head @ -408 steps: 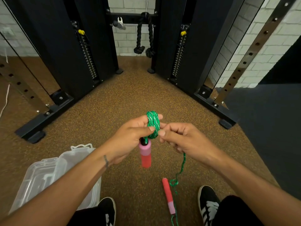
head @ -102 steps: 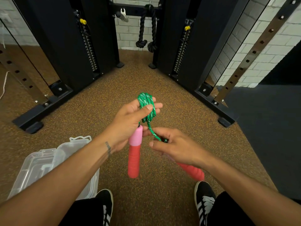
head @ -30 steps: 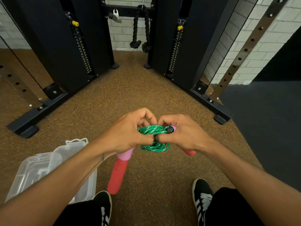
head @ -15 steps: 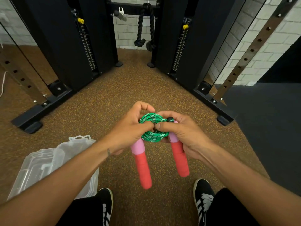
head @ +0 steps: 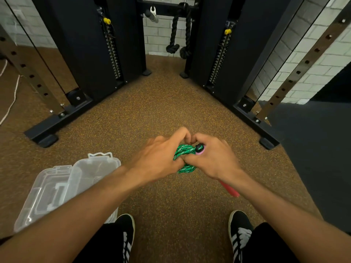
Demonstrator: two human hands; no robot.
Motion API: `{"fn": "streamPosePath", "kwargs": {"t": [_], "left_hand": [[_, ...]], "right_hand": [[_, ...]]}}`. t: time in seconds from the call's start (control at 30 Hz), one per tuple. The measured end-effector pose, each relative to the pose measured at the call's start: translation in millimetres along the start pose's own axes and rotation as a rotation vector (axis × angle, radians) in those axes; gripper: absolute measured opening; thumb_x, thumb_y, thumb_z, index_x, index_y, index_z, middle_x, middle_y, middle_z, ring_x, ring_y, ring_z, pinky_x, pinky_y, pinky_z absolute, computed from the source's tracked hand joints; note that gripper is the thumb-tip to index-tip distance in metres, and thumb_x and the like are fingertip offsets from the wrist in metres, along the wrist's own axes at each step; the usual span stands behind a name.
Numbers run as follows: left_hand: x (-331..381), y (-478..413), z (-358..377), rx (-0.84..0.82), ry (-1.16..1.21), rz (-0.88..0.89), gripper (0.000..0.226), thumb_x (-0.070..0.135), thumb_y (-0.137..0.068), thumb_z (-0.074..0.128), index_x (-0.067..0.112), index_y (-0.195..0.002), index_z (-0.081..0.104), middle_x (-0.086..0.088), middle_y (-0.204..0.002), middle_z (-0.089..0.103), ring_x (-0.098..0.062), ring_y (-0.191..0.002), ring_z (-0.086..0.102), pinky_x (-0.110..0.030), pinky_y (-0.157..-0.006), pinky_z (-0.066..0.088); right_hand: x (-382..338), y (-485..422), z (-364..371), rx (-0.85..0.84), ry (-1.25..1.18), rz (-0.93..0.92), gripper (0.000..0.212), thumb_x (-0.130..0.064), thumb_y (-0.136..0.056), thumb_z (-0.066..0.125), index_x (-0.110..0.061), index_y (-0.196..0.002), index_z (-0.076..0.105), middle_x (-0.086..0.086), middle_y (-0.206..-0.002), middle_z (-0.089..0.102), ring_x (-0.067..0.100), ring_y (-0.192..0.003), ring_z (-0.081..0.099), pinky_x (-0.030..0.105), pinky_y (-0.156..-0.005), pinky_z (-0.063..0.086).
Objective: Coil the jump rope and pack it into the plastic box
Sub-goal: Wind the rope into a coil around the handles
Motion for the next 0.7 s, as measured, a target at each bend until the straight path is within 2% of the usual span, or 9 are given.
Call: {"fn": "streamPosePath", "kwargs": {"t": [0.1,0.17,0.23,0.3,0.37,0.4,0.53,0.63,0.7], "left_hand": [[-3,0,2,-0.038,-0.060,0.049,0.033,0.014,-0.095,0.054,0.028,-0.117,0.035,0.004,-0.078,0.060,-0.008,-0.051,0.058,-0.014,-0.035,0.042],[-9,1,2,-0.103,-0.032,0.073,0.031,0.014,-0.096,0.047,0.025,-0.122,0.033,0.001,-0.082,0.059,-0.012,-0.057,0.056,-0.021,-0.041,0.042],[-19,4,-1,-0.171,0.071,0.037,0.034,0.015,-0.097,0.046,0.026,-0.125,0.031,-0.007,-0.094,0.061,-0.019,-0.067,0.060,-0.037,-0.053,0.053],[-31,7,-8,-0.192,0.184,-0.030,0.036,0.015,-0.097,0.048,0.028,-0.124,0.029,-0.016,-0.098,0.062,-0.029,-0.077,0.066,-0.048,-0.062,0.056],[-44,9,-17,-0.179,0.243,-0.085,0.038,0.016,-0.095,0.053,0.026,-0.123,0.029,-0.018,-0.099,0.063,-0.033,-0.082,0.068,-0.046,-0.063,0.056],[-50,11,-21,-0.169,0.266,-0.107,0.038,0.016,-0.095,0.054,0.025,-0.123,0.030,-0.016,-0.098,0.063,-0.031,-0.081,0.069,-0.043,-0.060,0.056],[-82,25,-41,-0.133,0.383,-0.216,0.038,0.020,-0.096,0.057,0.024,-0.126,0.034,-0.006,-0.093,0.062,-0.013,-0.068,0.065,-0.020,-0.049,0.048],[-116,49,-52,-0.113,0.537,-0.307,0.038,0.022,-0.095,0.060,0.021,-0.127,0.039,-0.008,-0.100,0.067,-0.013,-0.075,0.071,-0.025,-0.059,0.058],[-142,70,-51,-0.064,0.648,-0.347,0.035,0.021,-0.095,0.062,0.016,-0.125,0.044,-0.008,-0.107,0.067,-0.008,-0.081,0.071,-0.026,-0.064,0.060]], "right_hand": [[-4,-1,5,0.037,0.074,-0.005,0.021,-0.039,-0.079,0.073,-0.038,-0.095,0.059,-0.018,-0.078,0.064,-0.001,-0.065,0.061,0.017,-0.057,0.045],[-6,-4,6,0.017,0.062,0.007,0.019,-0.039,-0.079,0.071,-0.038,-0.092,0.059,-0.015,-0.079,0.065,0.006,-0.065,0.064,0.027,-0.065,0.056],[-9,-10,9,-0.019,0.011,0.013,0.017,-0.041,-0.076,0.071,-0.036,-0.087,0.059,-0.013,-0.078,0.067,0.011,-0.066,0.065,0.035,-0.068,0.058],[-18,-15,13,-0.047,-0.051,0.008,0.029,-0.052,-0.063,0.070,-0.033,-0.084,0.064,-0.009,-0.077,0.070,0.018,-0.071,0.069,0.040,-0.068,0.058],[-27,-25,20,-0.069,-0.143,0.014,0.042,-0.057,-0.050,0.065,-0.033,-0.084,0.069,-0.004,-0.075,0.073,0.023,-0.069,0.072,0.045,-0.066,0.060],[-32,-30,25,-0.082,-0.174,0.011,0.041,-0.053,-0.051,0.066,-0.032,-0.085,0.070,-0.003,-0.075,0.074,0.023,-0.067,0.072,0.045,-0.064,0.059],[-57,-49,49,-0.145,-0.280,-0.037,0.017,-0.019,-0.073,0.074,-0.022,-0.090,0.072,0.002,-0.073,0.072,0.009,-0.052,0.061,0.031,-0.051,0.052],[-79,-64,79,-0.259,-0.374,-0.055,0.019,-0.002,-0.081,0.067,-0.012,-0.097,0.070,0.005,-0.070,0.065,0.003,-0.044,0.054,0.019,-0.042,0.044],[-95,-74,106,-0.318,-0.401,-0.075,0.020,0.000,-0.081,0.067,-0.013,-0.097,0.068,0.003,-0.069,0.063,0.001,-0.042,0.052,0.019,-0.041,0.042]]}}
Point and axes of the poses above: each hand's wrist, its own y-axis away from the middle knuckle, its own z-axis out of the palm, x = y × z, the point moved 3 cm from there along -y, towards the middle knuckle
